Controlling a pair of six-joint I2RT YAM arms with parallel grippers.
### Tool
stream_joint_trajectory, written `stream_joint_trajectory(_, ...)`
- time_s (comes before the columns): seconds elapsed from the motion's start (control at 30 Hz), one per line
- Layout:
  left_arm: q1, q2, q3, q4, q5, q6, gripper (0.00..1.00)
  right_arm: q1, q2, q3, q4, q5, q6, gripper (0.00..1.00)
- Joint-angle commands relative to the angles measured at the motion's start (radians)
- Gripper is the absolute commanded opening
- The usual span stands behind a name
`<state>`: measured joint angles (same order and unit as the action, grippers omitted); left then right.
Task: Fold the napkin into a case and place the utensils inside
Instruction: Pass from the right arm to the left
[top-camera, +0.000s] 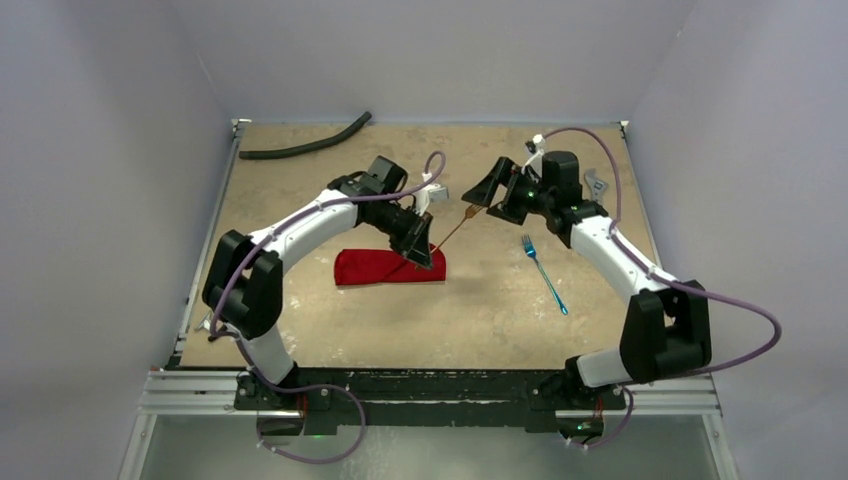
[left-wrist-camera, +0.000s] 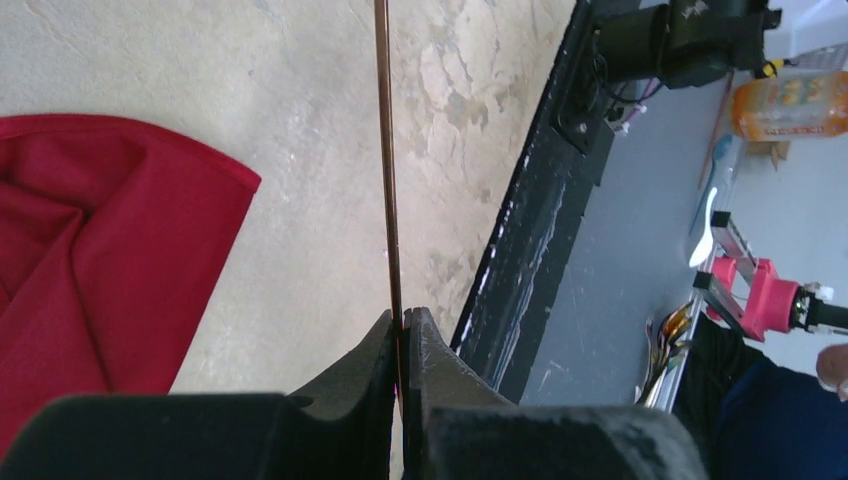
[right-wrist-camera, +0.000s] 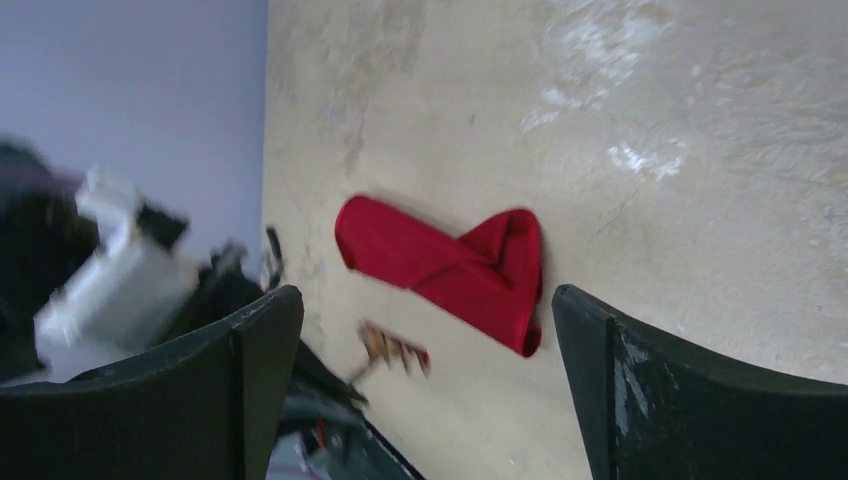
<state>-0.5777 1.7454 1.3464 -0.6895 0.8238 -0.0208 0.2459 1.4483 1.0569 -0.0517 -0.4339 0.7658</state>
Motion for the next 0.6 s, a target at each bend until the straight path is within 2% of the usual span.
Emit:
stream_joint_trajectory(0.0,0.065,-0.055,0.056,-0.163,0.134,0.198,0.0,-0.041,-0.13,-0.137,0.233,-0.393,-0.189,0.99)
stream_joint_trajectory(0.1,0.108,-0.039,0.057,-0.276,0.176,0.279,0.0,-0.047,-0.195,-0.168,0.283,-0.497,-0.249,0.99)
stream_joint_trajectory(0.2,0.119,-0.024,0.07,-0.41,0.224,0.412,0.0,-0.047,-0.214,-0.132,0.235,-0.551,-0.351,0.96)
stream_joint_trajectory(0.33,0.12,0.011,0.13,-0.609,0.256,0.613,0.0,-0.047,-0.144,-0.046,0.117,-0.659,-0.515,0.91)
stream_joint_trajectory(0.43,0.119,0.036,0.164,-0.743,0.266,0.725,0.0,-0.042,-0.068,0.027,0.006,-0.618,-0.614,0.88)
stream_joint_trajectory(0.57,0.119,-0.002,0.151,-0.744,0.252,0.743,0.0,-0.027,-0.038,0.039,-0.001,-0.655,-0.624,0.81)
